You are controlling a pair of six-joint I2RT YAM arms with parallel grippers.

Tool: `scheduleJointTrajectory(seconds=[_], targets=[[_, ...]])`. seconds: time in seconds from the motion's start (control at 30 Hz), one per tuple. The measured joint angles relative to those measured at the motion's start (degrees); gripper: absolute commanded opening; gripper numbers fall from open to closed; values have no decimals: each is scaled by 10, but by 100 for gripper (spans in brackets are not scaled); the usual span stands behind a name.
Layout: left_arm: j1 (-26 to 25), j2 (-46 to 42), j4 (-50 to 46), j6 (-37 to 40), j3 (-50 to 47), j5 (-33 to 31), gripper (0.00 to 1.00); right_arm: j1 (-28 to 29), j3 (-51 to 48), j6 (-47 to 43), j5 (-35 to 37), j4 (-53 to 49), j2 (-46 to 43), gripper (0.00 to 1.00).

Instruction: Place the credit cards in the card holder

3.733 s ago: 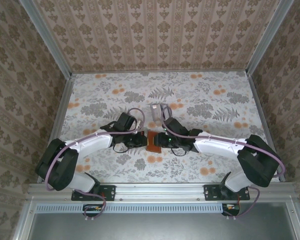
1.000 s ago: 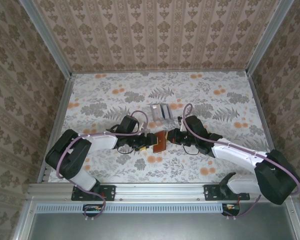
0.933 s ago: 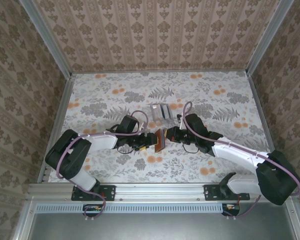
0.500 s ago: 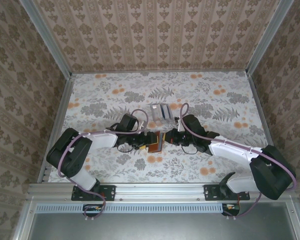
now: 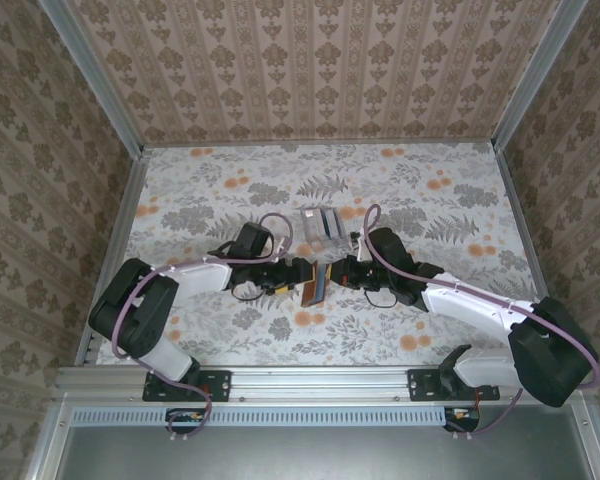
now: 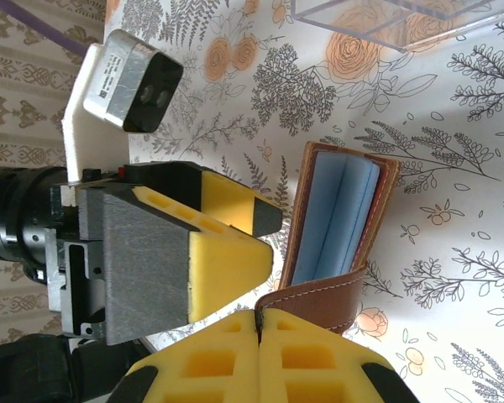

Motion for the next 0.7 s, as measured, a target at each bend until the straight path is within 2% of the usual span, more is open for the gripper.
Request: scheduleJointTrajectory(seconds=[0.23, 0.47, 0.5, 0.57, 0.6, 0.7], targets=[[-14, 2, -12, 10, 25, 0, 91, 0, 3, -2, -6, -9, 0, 0], [-26, 23, -37, 30, 50, -9, 79, 0, 9, -11, -5, -19, 0, 0], [-28, 27, -44, 33, 54, -15, 71, 0, 9, -11, -5, -21, 0, 0], [-29, 33, -57, 40, 59, -23, 48, 0, 9, -13, -5, -25, 0, 0], [-29, 36, -61, 40, 60, -23, 41, 0, 9, -15, -5, -30, 0, 0], [-19, 26, -47, 32, 57, -18, 35, 0, 17, -24, 8, -55, -4, 0]])
